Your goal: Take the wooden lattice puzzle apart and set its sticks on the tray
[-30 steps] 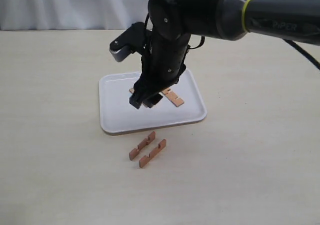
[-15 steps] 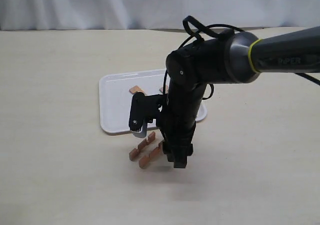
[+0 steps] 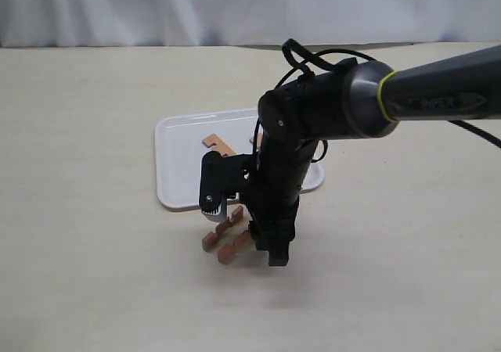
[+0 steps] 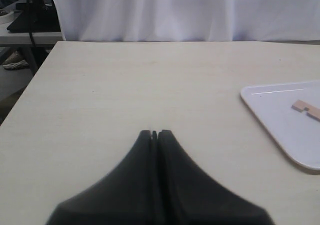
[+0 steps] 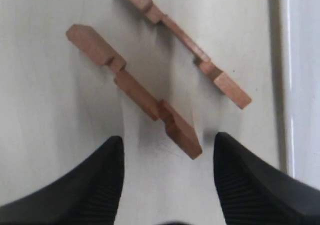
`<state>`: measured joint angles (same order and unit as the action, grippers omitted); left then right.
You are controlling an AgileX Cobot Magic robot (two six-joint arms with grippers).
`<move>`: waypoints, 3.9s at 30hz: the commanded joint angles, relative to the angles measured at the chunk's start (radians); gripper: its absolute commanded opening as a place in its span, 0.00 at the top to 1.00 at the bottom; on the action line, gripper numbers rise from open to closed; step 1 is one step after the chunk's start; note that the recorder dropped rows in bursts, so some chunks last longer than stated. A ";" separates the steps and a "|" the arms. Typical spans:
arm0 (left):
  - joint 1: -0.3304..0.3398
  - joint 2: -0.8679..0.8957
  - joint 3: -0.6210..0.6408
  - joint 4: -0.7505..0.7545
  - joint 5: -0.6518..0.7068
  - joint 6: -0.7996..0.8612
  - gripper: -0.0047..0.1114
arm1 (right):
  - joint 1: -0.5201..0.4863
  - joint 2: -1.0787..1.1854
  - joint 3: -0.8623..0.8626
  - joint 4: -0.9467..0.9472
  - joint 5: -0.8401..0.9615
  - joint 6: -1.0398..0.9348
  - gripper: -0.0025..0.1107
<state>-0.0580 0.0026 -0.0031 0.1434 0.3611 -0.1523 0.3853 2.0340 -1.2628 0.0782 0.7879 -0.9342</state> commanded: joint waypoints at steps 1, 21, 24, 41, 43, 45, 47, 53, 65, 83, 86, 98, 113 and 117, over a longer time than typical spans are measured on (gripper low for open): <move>-0.008 -0.003 0.003 0.002 -0.006 0.001 0.96 | 0.000 -0.002 0.002 0.010 0.005 -0.022 0.56; -0.008 -0.003 0.003 0.002 -0.006 0.001 0.96 | 0.000 0.012 0.002 0.014 -0.001 -0.076 0.94; -0.008 -0.003 0.003 0.002 -0.006 0.001 0.96 | 0.000 0.003 0.002 0.006 0.062 -0.101 0.94; -0.008 -0.003 0.003 0.002 -0.006 0.001 0.96 | -0.002 -0.196 0.000 -0.042 -0.170 0.187 0.94; -0.008 -0.003 0.003 0.002 -0.006 0.001 0.96 | -0.002 -0.188 0.000 -0.147 -0.265 0.407 0.94; -0.008 -0.003 0.003 0.002 -0.006 0.001 0.96 | -0.004 -0.168 -0.003 -0.272 -0.321 0.620 0.94; -0.008 -0.003 0.003 0.002 -0.006 0.001 0.96 | -0.017 -0.137 -0.017 -0.410 -0.329 0.837 0.94; -0.008 -0.003 0.003 0.002 -0.006 0.001 0.96 | -0.087 -0.025 -0.083 -0.475 -0.225 1.076 0.94; -0.008 -0.003 0.003 0.002 -0.006 0.001 0.96 | -0.099 0.030 -0.108 -0.467 -0.203 1.139 0.58; -0.008 -0.003 0.003 0.002 -0.006 0.001 0.96 | 0.086 -0.068 -0.142 0.005 0.017 0.547 0.43; -0.008 -0.003 0.003 0.002 -0.006 0.001 0.96 | 0.089 -0.062 -0.140 0.173 0.059 0.338 0.43; -0.008 -0.003 0.003 0.002 -0.006 0.001 0.96 | 0.105 0.014 -0.140 -0.004 0.053 0.164 0.43; -0.008 -0.003 0.003 0.002 -0.006 0.001 0.96 | 0.105 0.078 -0.140 -0.067 -0.005 0.135 0.43; -0.008 -0.003 0.003 0.002 -0.006 0.001 0.96 | 0.105 0.091 -0.140 -0.067 -0.008 0.141 0.43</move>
<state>-0.0580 0.0026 -0.0031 0.1434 0.3611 -0.1523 0.4910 2.1180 -1.4054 0.0147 0.7885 -0.7907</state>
